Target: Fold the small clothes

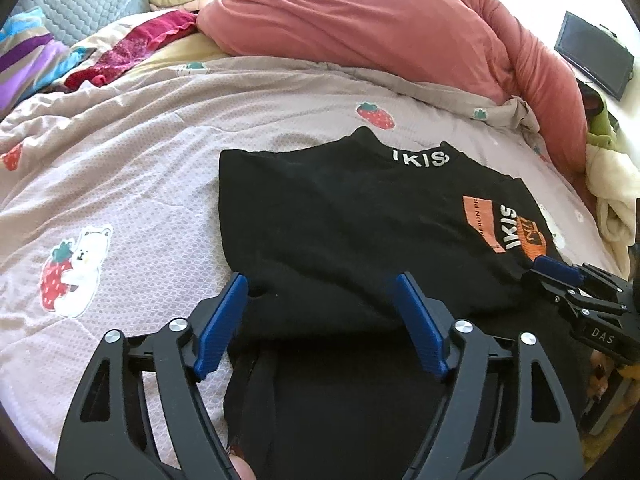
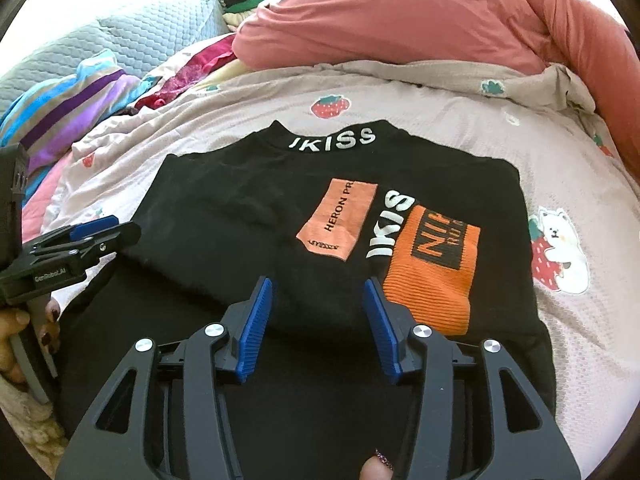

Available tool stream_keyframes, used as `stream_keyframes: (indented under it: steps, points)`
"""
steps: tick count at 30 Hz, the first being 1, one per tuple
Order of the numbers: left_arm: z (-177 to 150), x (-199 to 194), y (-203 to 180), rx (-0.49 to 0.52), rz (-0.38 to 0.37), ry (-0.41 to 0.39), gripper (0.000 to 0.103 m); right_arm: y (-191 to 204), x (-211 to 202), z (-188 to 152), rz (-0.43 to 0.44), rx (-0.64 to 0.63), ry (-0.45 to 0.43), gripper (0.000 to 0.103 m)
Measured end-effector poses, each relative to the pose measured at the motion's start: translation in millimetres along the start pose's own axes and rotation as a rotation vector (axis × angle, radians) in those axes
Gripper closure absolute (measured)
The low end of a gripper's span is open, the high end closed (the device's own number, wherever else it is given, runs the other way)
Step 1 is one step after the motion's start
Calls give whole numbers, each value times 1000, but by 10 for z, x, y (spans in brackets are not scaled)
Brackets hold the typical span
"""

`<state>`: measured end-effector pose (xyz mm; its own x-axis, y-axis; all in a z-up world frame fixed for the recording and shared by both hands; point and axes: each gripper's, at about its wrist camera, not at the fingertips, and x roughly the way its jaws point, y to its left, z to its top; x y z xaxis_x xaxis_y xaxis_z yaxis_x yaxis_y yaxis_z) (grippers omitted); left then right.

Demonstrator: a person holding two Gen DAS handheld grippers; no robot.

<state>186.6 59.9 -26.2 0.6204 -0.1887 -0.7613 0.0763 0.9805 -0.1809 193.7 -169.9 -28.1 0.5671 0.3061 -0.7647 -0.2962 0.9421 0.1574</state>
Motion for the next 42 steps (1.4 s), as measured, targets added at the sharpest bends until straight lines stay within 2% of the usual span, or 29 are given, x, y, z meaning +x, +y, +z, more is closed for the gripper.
stream_keyframes:
  steps: [4,6,10,13,14,15,17,20,23,42]
  points:
    - [-6,-63,-18,14,11,-15,33,-14,-36,7,-2,3,-11,47]
    - [-13,-88,-21,16,12,-21,28,-23,-52,2,-4,9,-14,44]
    - [-14,-143,-38,23,15,-36,25,-35,-92,-6,-4,13,-24,39]
    - [-16,-181,-37,23,27,-50,18,-37,-133,1,-5,16,-38,33]
    - [-18,-196,-37,21,35,-55,11,-41,-150,7,-8,18,-43,31]
    - [-19,-203,-36,21,37,-58,10,-46,-163,11,-10,20,-47,27]
    - [-25,-222,-44,27,41,-62,10,-53,-190,25,-9,25,-58,23]
    - [-30,-242,-68,35,51,-70,10,-62,-244,46,-11,31,-80,11]
    - [-42,-267,-92,44,59,-76,10,-58,-285,61,-24,28,-95,8]
    - [-180,-508,-138,22,38,-123,10,-88,-604,2,-37,31,-149,8]
